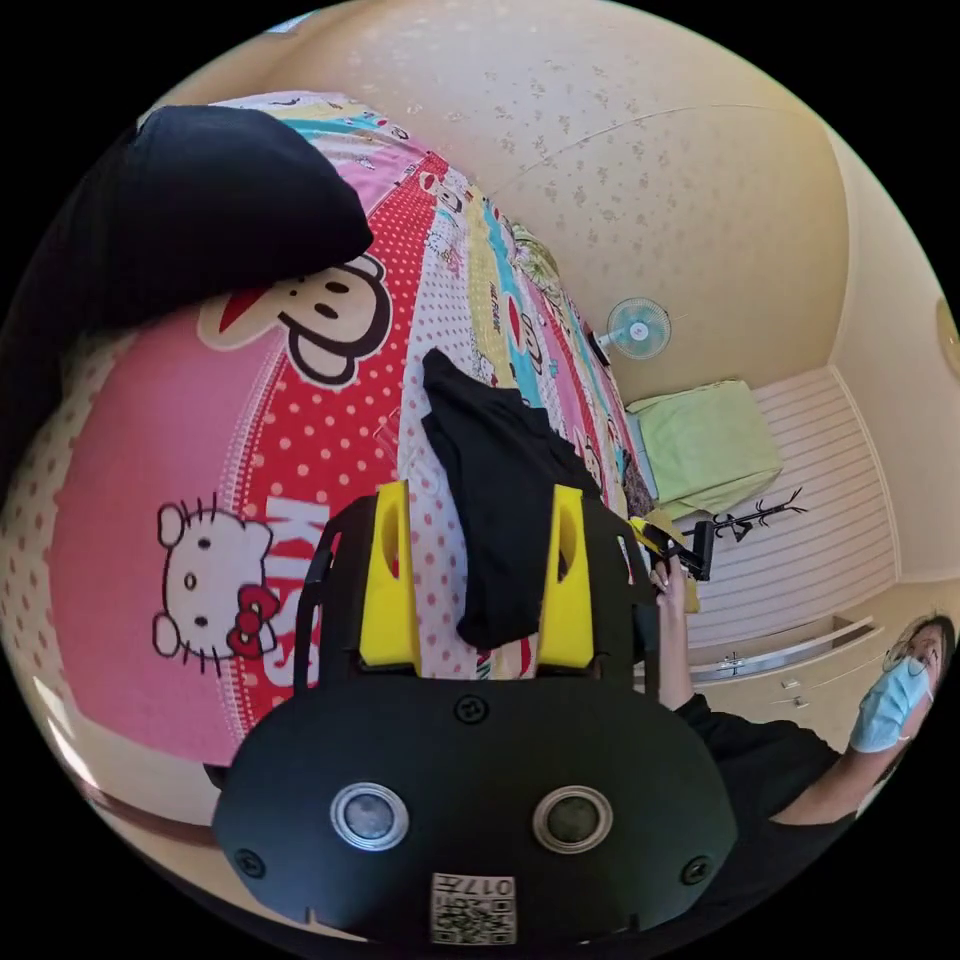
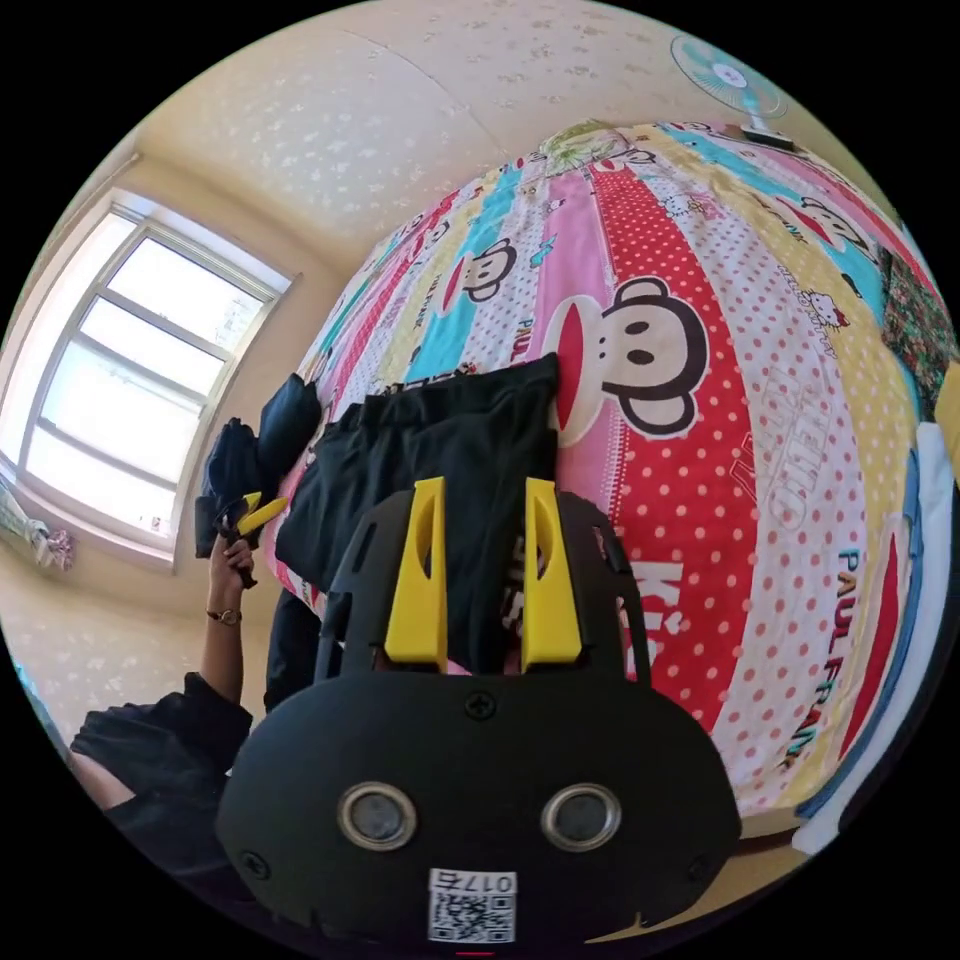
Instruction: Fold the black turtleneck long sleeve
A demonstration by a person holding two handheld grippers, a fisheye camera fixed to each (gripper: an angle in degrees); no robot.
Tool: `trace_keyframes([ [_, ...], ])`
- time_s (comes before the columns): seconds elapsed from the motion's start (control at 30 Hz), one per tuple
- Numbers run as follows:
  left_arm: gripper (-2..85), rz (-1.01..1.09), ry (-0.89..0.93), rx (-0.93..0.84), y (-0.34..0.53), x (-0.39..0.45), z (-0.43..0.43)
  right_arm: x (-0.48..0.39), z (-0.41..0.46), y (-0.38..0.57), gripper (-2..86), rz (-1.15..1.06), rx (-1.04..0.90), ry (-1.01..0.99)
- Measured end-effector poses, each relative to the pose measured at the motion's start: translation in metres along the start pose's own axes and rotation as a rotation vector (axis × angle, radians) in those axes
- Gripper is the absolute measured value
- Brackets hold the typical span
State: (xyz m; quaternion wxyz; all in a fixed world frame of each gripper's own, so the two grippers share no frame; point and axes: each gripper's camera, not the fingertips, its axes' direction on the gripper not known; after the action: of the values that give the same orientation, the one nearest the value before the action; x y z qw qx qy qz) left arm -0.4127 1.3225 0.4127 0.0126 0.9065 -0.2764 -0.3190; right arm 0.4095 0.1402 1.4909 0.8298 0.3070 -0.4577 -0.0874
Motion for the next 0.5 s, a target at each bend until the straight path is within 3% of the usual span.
trace_keyframes([
  [0.13, 17.7, -0.037, 0.028, -0.028, 0.048, -0.009, 0.013, -0.007, 0.01, 0.066, 10.2, 0.038, 0.033, -0.023],
  [0.27, 1.8, 0.046, 0.107, -0.131, 0.053, -0.006, 0.045, -0.003, 0.01, 0.104, 3.4, 0.085, 0.034, -0.12],
  [0.33, 1.0, 0.004, 0.111, -0.132, 0.053, -0.011, 0.045, -0.002, -0.002, 0.115, 3.0, 0.109, 0.056, -0.112],
  [0.43, 2.3, -0.056, 0.071, -0.048, 0.067, -0.023, 0.029, -0.003, -0.002, 0.128, 3.1, 0.131, 0.042, 0.066],
  [0.5, 8.3, -0.128, 0.18, 0.011, 0.085, -0.036, 0.027, -0.017, -0.01, 0.138, 5.5, 0.12, 0.078, 0.125],
])
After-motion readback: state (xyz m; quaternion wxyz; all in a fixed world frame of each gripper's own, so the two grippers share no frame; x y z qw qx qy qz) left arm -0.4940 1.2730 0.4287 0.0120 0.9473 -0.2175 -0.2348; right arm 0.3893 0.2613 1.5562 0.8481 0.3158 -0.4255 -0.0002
